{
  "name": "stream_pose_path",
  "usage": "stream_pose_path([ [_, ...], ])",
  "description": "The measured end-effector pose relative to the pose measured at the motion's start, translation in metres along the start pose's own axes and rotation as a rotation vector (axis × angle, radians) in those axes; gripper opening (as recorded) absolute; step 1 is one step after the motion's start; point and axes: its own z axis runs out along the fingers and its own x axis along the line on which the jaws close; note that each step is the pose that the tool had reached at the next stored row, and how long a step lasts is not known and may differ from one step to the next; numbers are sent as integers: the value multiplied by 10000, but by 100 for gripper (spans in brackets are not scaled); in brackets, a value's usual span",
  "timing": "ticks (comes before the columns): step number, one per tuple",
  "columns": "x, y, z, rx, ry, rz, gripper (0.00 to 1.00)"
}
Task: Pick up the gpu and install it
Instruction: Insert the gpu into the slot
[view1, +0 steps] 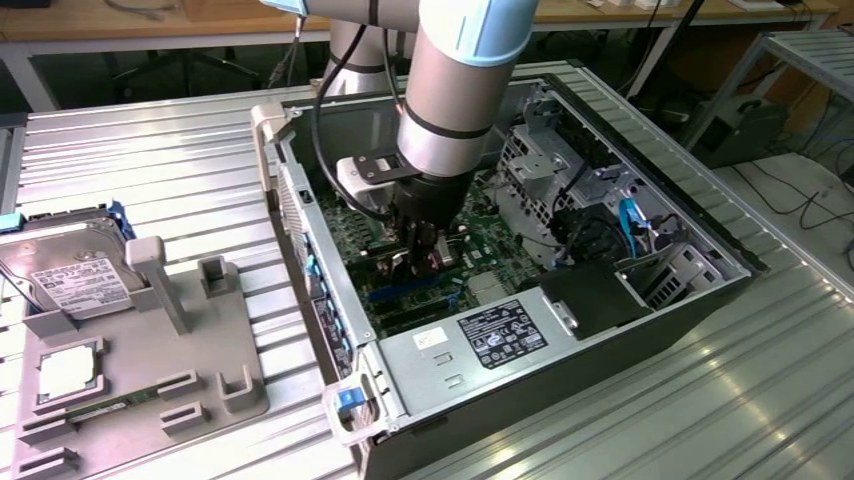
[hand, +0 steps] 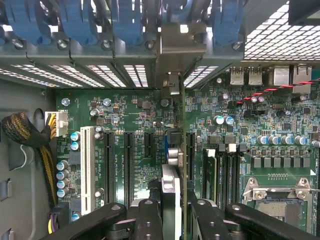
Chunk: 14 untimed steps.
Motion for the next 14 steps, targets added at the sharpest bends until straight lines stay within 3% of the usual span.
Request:
stream_pose_path([
  [14, 0, 1, -8, 0, 0, 1, 28],
])
